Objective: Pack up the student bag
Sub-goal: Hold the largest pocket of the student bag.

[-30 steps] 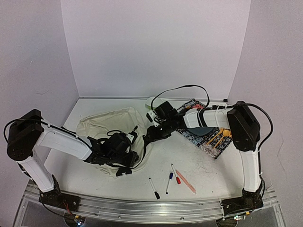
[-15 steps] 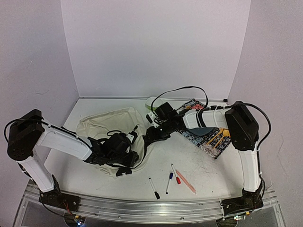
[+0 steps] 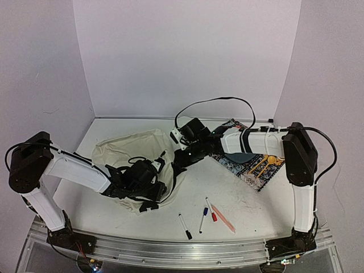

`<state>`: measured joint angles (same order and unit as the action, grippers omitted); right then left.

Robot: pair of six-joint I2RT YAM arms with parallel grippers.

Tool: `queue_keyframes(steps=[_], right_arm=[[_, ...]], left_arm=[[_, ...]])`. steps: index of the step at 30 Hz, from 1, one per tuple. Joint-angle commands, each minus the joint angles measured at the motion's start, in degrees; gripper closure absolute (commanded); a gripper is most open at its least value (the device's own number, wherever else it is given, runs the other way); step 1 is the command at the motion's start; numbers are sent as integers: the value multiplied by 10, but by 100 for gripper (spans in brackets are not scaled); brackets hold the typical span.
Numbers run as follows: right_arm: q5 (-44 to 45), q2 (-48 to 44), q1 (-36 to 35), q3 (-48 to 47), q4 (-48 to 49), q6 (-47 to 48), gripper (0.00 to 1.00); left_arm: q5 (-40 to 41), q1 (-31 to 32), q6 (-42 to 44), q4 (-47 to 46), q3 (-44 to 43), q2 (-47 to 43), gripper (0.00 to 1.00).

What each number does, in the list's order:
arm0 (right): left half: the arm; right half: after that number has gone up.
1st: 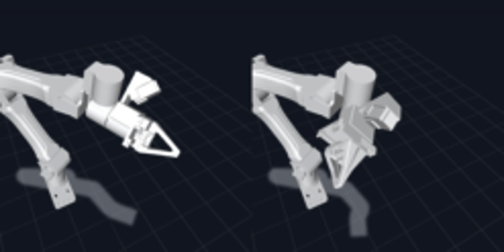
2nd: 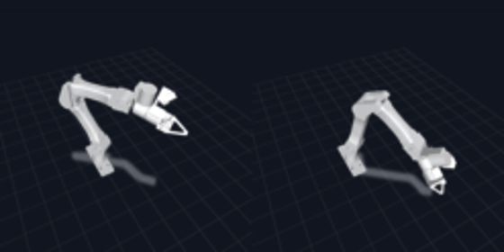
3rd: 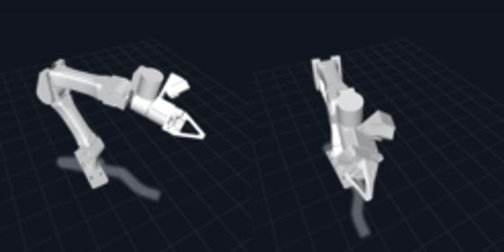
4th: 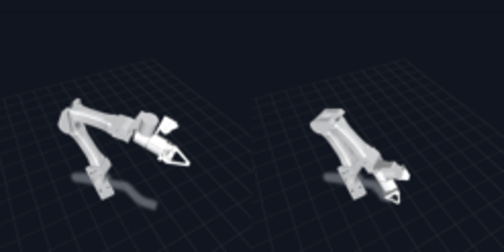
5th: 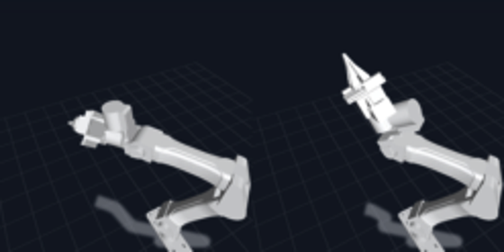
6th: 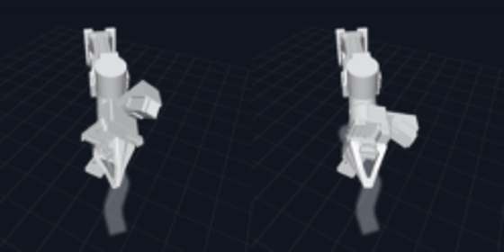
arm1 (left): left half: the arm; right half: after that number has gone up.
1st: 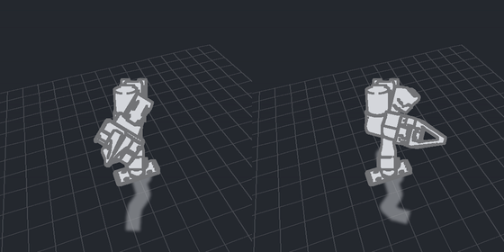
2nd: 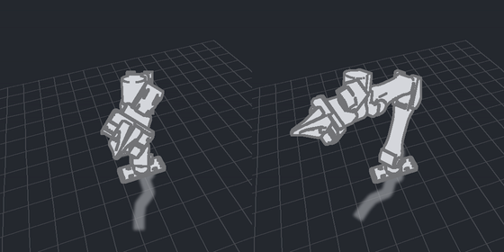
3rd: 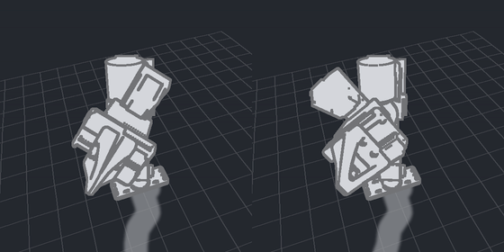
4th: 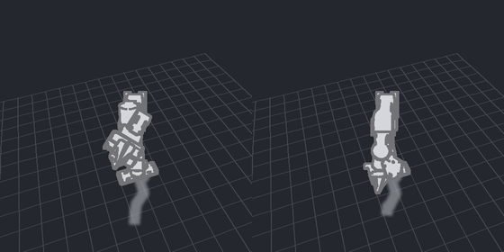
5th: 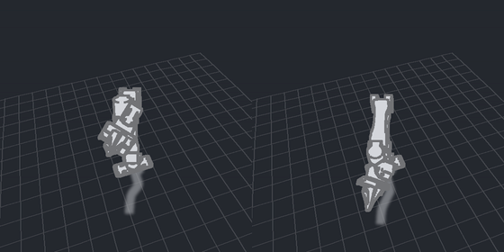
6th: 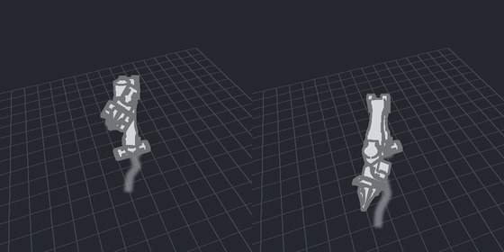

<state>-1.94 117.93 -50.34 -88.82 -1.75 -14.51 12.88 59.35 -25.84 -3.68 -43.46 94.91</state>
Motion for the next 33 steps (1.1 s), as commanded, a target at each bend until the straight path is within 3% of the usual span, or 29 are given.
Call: queue_keyframes(steps=[1, 19, 26, 33], right_arm=[[19, 30, -10, -46, -61, 22, 77], [72, 95, -11, -87, -91, 34, 79], [39, 114, -12, -101, -91, 52, 74], [84, 141, -12, -117, -91, 50, 72]], left_arm=[[8, 0, -11, 21, 9, 10, 54], [7, 0, -8, 24, 8, 5, 54], [8, -1, -7, 26, 8, 0, 54], [9, 0, -8, 28, 11, -4, 54]])
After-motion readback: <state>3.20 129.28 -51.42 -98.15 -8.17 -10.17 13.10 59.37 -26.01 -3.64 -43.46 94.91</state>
